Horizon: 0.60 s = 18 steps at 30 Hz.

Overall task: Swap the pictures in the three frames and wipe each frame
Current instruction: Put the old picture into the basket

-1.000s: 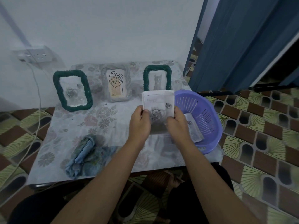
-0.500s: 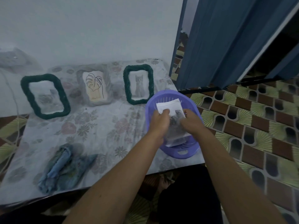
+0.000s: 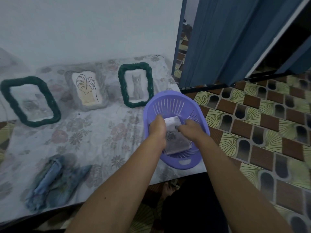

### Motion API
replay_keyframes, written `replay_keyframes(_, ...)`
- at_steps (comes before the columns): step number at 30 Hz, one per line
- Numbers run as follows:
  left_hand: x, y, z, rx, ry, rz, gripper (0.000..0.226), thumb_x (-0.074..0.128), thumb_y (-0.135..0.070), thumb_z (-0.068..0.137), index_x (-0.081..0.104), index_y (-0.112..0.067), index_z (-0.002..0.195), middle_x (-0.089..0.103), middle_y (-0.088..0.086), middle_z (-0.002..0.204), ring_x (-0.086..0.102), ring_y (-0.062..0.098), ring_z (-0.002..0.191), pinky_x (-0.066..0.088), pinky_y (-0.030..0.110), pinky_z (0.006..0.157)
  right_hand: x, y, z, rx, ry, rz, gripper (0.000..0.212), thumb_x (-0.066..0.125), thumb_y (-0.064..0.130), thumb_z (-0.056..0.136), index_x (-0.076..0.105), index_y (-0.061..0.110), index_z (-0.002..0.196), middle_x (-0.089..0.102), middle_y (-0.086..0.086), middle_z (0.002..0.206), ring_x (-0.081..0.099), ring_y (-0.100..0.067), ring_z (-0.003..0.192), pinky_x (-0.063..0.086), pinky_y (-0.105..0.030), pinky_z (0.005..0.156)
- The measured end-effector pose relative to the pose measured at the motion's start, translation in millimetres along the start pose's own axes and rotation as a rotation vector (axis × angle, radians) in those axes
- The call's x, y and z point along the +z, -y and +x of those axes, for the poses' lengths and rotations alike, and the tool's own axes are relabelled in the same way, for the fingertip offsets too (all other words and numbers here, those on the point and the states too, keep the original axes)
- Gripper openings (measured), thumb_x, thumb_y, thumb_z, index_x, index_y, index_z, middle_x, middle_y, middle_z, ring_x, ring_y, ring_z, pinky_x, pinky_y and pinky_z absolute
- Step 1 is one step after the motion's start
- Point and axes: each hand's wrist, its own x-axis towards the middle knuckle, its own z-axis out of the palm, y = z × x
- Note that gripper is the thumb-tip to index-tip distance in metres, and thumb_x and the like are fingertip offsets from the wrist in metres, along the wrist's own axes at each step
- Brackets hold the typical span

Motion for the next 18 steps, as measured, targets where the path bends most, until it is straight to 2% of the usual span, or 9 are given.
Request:
replay_keyframes(3,5.1,1.4,0.7,-0.01,-0.014,-0.003,0.033,0.035,-0.031,0.102,0.058,-0.017,0.084,0.059,0.008,0.082,0.052,0.023,0.071,0.044,0.032,0.062,3.7,2.1,0.0,0.006,0.013,0.012,0.055,0.05,0.023,0.094,0.036,0.011,0.146,0.049,-0.013,0.135,0.052,-0.033,0.117,0.048,-0.045,0.098)
replay_keyframes(7,9.3,5.8,4.4,-0.045,0.008,-0.046,0.043,0.035,-0.041,0.095,0.066,-0.013,0.105,0.068,0.018,0.108,0.064,0.034,0.093,0.054,0.048,0.086,2.9,6.4,-2.1,-0.001,0.015,0.003,0.054,0.05,0.021,0.092,0.039,0.014,0.145,0.05,-0.014,0.137,0.052,-0.032,0.117,0.048,-0.041,0.094)
replay_keyframes(10,9.8,9.8,13.9,-0.046,0.022,-0.047,0.048,0.035,-0.044,0.093,0.065,-0.013,0.114,0.067,0.019,0.115,0.063,0.039,0.108,0.052,0.052,0.091,0.9,8.5,-2.2,0.002,0.016,-0.018,0.056,0.049,0.021,0.094,0.035,0.014,0.147,0.049,-0.015,0.14,0.051,-0.033,0.12,0.047,-0.039,0.093)
replay_keyframes(14,6.7,4.2,17.5,-0.034,0.014,-0.028,0.043,0.037,-0.039,0.087,0.067,-0.012,0.098,0.07,0.021,0.108,0.066,0.035,0.091,0.054,0.047,0.08,-0.4,10.0,-1.2,-0.045,0.022,-0.087,0.052,0.05,0.019,0.097,0.036,0.012,0.147,0.048,-0.015,0.141,0.05,-0.033,0.122,0.043,-0.035,0.087)
replay_keyframes(16,6.1,-3.9,14.8,0.023,0.008,0.055,0.032,0.038,-0.028,0.092,0.065,-0.01,0.095,0.069,0.018,0.098,0.063,0.033,0.083,0.051,0.041,0.071,-3.1,13.3,-3.2,-0.128,0.016,-0.2,0.049,0.053,0.016,0.096,0.041,0.01,0.144,0.049,-0.013,0.142,0.049,-0.031,0.125,0.041,-0.031,0.088)
replay_keyframes(18,5.0,-13.1,17.4,0.12,0.017,0.203,0.024,0.039,-0.016,0.096,0.063,-0.011,0.092,0.067,0.018,0.099,0.057,0.029,0.085,0.045,0.038,0.07,-7.5,17.3,-5.9,-0.238,0.016,-0.356,0.045,0.055,0.013,0.096,0.047,0.01,0.14,0.05,-0.013,0.142,0.05,-0.03,0.126,0.044,-0.032,0.094)
